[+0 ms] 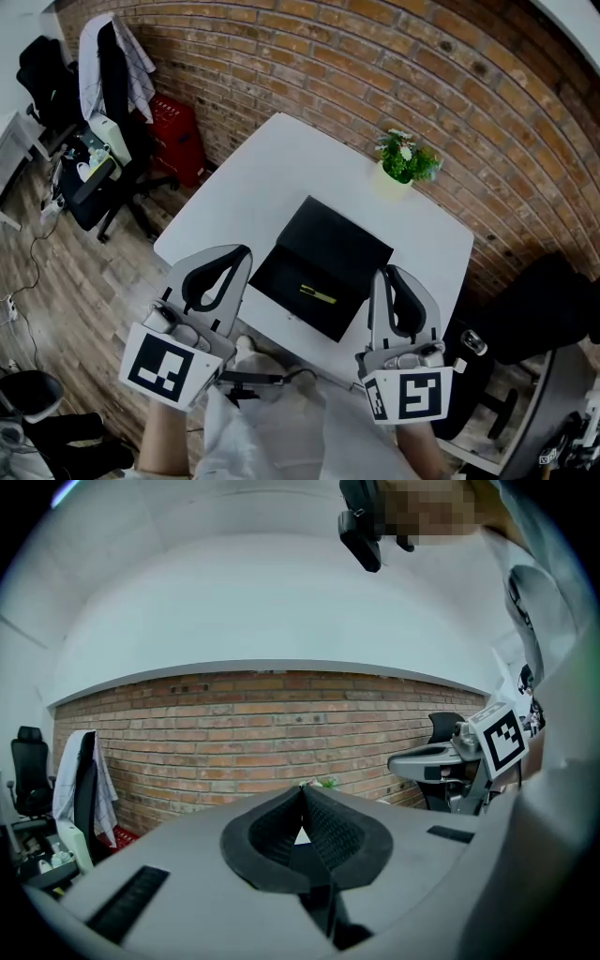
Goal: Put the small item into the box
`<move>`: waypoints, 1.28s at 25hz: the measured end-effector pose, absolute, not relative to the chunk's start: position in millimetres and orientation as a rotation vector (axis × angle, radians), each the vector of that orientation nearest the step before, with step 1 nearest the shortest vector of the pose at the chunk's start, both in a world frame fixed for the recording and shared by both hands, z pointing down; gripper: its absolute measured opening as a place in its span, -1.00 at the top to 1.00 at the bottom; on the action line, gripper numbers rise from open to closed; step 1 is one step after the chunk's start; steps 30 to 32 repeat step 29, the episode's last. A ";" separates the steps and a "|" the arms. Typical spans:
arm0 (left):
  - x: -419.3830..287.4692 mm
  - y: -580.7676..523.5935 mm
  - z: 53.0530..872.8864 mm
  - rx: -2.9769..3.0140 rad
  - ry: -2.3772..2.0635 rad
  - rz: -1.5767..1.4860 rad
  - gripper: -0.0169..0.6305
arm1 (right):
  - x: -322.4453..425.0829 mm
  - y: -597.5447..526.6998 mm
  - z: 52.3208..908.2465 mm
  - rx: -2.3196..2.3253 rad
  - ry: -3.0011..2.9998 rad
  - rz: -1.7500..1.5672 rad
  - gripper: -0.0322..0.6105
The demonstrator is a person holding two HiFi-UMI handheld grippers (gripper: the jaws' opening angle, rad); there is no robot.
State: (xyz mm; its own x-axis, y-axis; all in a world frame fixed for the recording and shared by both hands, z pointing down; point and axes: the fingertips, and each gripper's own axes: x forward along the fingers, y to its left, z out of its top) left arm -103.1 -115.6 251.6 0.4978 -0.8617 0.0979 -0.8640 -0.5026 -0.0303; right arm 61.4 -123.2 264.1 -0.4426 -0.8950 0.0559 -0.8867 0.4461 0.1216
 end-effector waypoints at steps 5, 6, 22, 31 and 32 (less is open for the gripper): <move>-99.3 -114.1 253.4 2.698 -1.536 0.161 0.89 | 60.9 -123.1 265.4 1.581 -2.570 -0.111 0.72; -98.6 -113.8 254.0 2.698 -1.534 0.161 0.89 | 61.5 -122.8 265.9 1.582 -2.569 -0.110 0.72; -97.7 -113.1 255.5 2.701 -1.550 0.175 0.89 | 60.4 -120.9 270.7 1.571 -2.574 -0.094 0.72; -96.6 -109.0 257.3 2.713 -1.561 0.198 0.89 | 56.9 -117.3 273.4 1.550 -2.580 -0.092 0.72; -96.6 -109.0 257.3 2.713 -1.561 0.198 0.89 | 56.9 -117.3 273.4 1.550 -2.580 -0.092 0.72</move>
